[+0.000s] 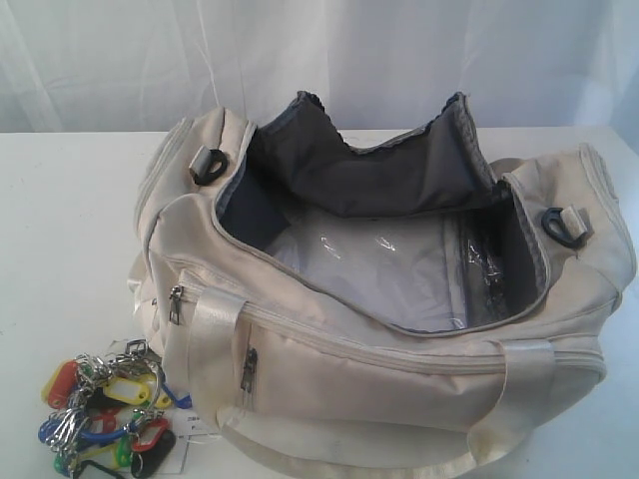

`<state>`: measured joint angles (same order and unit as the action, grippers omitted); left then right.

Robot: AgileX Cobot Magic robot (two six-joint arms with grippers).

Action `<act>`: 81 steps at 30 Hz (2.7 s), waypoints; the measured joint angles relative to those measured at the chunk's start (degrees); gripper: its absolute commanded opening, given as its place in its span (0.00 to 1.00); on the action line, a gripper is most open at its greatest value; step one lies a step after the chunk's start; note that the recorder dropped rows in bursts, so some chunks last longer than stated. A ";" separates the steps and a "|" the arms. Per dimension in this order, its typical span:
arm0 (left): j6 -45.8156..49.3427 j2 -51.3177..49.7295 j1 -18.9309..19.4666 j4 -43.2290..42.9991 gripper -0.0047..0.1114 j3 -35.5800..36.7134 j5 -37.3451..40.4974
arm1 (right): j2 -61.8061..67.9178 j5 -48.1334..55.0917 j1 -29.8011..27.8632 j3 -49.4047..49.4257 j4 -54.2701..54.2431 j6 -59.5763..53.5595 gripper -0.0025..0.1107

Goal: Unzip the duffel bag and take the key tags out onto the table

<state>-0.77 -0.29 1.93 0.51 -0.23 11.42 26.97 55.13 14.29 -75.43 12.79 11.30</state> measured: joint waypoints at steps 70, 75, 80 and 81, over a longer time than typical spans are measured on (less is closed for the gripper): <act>0.00 0.00 0.00 0.00 0.04 0.00 -0.12 | -26.70 -42.44 -16.61 75.14 -12.79 3.70 0.02; 0.00 0.00 0.00 0.00 0.04 0.00 -0.12 | -26.70 -43.07 -16.61 75.14 -12.79 3.70 0.02; 0.00 0.00 0.00 0.00 0.04 0.00 -0.12 | -26.70 -43.21 -16.61 75.14 -12.79 3.70 0.02; 0.00 0.00 0.00 0.00 0.04 0.00 -0.12 | -26.70 -43.21 -16.61 75.14 -12.79 3.70 0.02</act>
<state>-0.77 -0.29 1.93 0.51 -0.23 11.31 0.27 11.92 -2.32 -0.28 0.00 15.00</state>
